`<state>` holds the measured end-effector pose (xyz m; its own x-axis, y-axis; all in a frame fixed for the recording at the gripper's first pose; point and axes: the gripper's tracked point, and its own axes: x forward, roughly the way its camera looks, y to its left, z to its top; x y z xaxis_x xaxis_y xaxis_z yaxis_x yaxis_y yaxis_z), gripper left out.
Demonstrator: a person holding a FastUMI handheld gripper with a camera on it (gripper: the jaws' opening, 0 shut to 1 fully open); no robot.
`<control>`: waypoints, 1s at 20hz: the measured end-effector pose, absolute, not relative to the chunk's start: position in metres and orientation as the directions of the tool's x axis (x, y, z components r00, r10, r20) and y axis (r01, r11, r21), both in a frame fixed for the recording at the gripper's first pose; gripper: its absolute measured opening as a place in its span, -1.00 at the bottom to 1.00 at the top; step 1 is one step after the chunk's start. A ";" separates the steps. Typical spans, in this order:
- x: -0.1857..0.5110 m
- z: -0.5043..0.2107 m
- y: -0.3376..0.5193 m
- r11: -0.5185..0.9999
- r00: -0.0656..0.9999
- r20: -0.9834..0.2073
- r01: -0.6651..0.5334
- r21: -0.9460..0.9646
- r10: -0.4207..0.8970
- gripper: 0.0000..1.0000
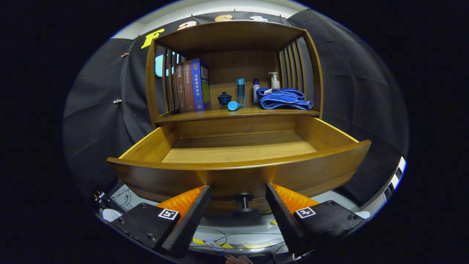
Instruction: Pull open the drawer, take out the items inside it, and place them on the countertop above the cabinet.
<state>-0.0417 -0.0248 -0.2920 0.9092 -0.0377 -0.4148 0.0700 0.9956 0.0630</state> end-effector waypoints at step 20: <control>0.124 -0.314 -0.035 0.993 0.918 -0.395 0.074 0.094 -0.031 1.00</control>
<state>0.1244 -0.0348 -0.3135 0.9182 -0.0312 -0.3950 0.0741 0.9928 0.0939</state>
